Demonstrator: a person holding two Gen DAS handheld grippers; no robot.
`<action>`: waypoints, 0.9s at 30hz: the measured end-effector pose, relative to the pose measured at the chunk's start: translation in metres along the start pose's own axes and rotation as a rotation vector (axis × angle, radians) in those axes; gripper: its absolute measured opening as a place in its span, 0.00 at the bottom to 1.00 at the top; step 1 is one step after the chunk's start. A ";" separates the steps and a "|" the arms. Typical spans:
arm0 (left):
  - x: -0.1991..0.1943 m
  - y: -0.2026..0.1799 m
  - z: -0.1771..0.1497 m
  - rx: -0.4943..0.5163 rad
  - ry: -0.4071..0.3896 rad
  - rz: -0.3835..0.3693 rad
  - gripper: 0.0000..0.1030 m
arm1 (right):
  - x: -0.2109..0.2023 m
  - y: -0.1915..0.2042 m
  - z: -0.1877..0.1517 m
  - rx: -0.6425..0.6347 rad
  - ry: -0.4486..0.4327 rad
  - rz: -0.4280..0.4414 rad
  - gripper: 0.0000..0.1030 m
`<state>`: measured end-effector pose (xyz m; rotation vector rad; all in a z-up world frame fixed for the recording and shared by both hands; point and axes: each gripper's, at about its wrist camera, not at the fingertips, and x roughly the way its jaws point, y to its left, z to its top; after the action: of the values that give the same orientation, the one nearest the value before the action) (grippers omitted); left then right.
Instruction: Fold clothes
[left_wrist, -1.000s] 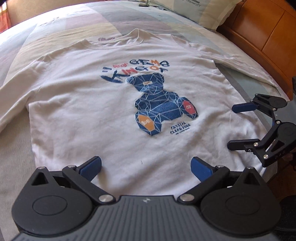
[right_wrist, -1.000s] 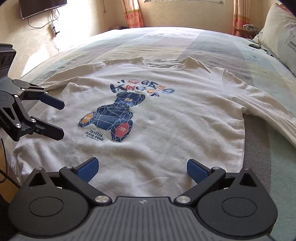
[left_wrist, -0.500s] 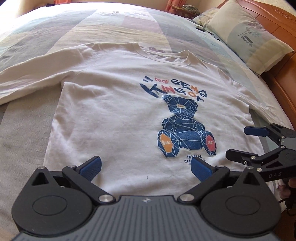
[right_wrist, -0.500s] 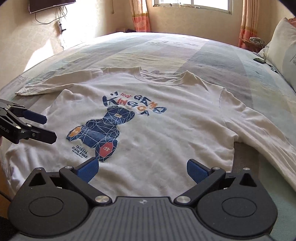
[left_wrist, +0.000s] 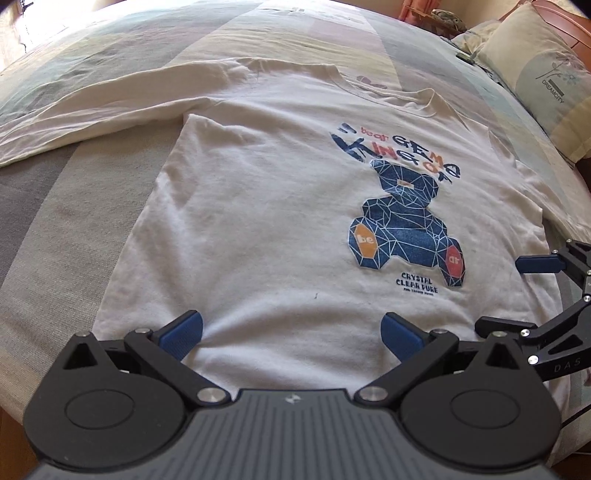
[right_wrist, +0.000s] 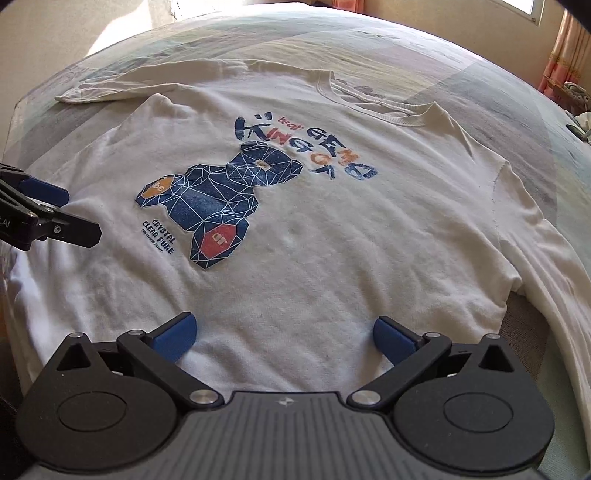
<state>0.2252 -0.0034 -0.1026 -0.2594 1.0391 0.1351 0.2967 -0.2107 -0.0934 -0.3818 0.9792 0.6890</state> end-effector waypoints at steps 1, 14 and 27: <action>-0.002 0.000 -0.001 -0.009 -0.002 0.000 0.99 | 0.001 0.000 0.002 -0.003 0.012 0.002 1.00; -0.009 0.019 0.024 -0.041 -0.070 -0.014 0.99 | -0.002 -0.002 -0.002 -0.003 -0.006 0.003 1.00; -0.017 0.086 0.043 -0.132 -0.122 -0.146 0.99 | -0.015 0.000 0.040 0.225 -0.025 0.043 1.00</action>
<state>0.2325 0.0919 -0.0796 -0.4406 0.8879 0.0861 0.3165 -0.1926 -0.0602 -0.1547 1.0317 0.6137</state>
